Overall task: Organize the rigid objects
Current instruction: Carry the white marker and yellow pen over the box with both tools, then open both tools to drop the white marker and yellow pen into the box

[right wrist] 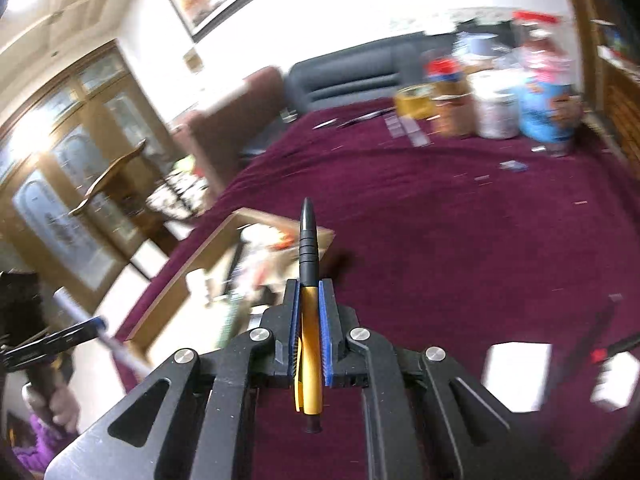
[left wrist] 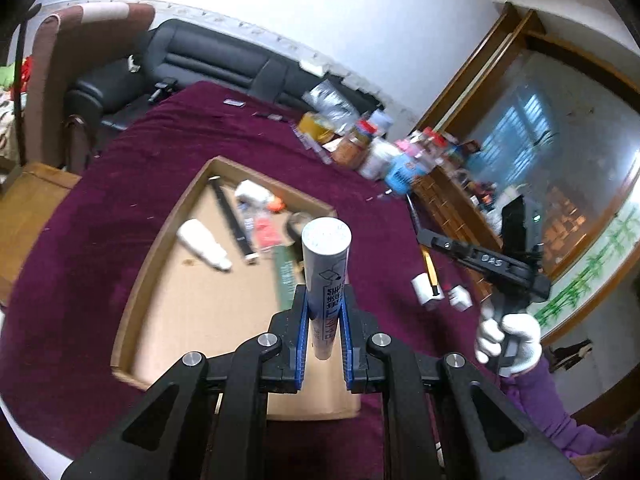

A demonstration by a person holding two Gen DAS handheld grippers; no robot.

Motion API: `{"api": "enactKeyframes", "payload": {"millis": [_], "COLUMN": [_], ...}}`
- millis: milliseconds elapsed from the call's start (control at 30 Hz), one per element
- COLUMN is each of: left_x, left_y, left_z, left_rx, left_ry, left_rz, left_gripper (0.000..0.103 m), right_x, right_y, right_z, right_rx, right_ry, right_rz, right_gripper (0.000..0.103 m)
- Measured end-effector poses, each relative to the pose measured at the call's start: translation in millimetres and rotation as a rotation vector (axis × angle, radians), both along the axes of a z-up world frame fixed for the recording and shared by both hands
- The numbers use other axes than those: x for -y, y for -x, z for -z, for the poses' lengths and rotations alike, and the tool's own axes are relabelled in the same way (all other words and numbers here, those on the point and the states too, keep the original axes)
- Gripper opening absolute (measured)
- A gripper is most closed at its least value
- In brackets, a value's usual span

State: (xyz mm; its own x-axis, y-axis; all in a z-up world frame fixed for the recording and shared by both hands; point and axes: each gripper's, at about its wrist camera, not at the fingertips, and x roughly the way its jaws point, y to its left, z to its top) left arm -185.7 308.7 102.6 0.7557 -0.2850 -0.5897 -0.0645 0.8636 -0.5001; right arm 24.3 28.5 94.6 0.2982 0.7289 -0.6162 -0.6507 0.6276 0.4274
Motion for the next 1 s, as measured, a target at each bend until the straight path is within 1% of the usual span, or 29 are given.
{"api": "enactKeyframes", "payload": {"millis": [67,233,300,367,433,600,733,800,833,867,900,933,1000], "left_x": [-7,-25,-32,-40,-45,-50,-54,-55,-56,-55,-55,-55,-54], "left_y": [-6,-36,-43,-53,-62,-85,-92,-90,-88,-87,-84,-81,-73], "left_z": [6,38,47,52,57,78,90,93,93,93,90,88,79], "left_rx": [-0.036,-0.168,-0.189,-0.201,-0.219,-0.299,-0.329,-0.328,-0.327,-0.325,-0.317,-0.309,-0.288], "left_ry": [-0.014,-0.029,-0.032,0.001,0.008,-0.025,-0.016,0.01,0.023,0.033,0.044,0.05,0.035], "left_rz": [-0.01,-0.007,-0.014,-0.011,-0.014,-0.044,-0.064,-0.064,-0.065,-0.065,-0.066,-0.067,-0.08], "left_gripper": [0.011,0.011,0.012,0.012,0.012,0.012,0.012,0.012,0.014,0.02,0.022,0.027,0.036], "right_x": [-26,-84,-104,-123,-134,-160,-173,-178,-181,-185,-187,-186,-181], "right_y": [10,24,29,31,29,22,21,20,18,17,15,13,13], "right_z": [8,36,47,58,66,80,85,87,89,90,91,91,91], "right_rx": [-0.036,-0.138,-0.171,-0.19,-0.201,-0.202,-0.186,-0.183,-0.183,-0.18,-0.174,-0.171,-0.175], "right_ry": [-0.011,-0.015,-0.001,0.027,0.052,0.145,0.207,0.225,0.234,0.243,0.251,0.248,0.223], "right_rz": [-0.047,-0.125,-0.142,-0.153,-0.158,-0.152,-0.159,-0.162,-0.164,-0.161,-0.147,-0.128,-0.106], "right_gripper": [0.007,0.007,0.007,0.007,0.007,0.007,0.007,0.007,0.007,0.008,0.008,0.008,0.008]}}
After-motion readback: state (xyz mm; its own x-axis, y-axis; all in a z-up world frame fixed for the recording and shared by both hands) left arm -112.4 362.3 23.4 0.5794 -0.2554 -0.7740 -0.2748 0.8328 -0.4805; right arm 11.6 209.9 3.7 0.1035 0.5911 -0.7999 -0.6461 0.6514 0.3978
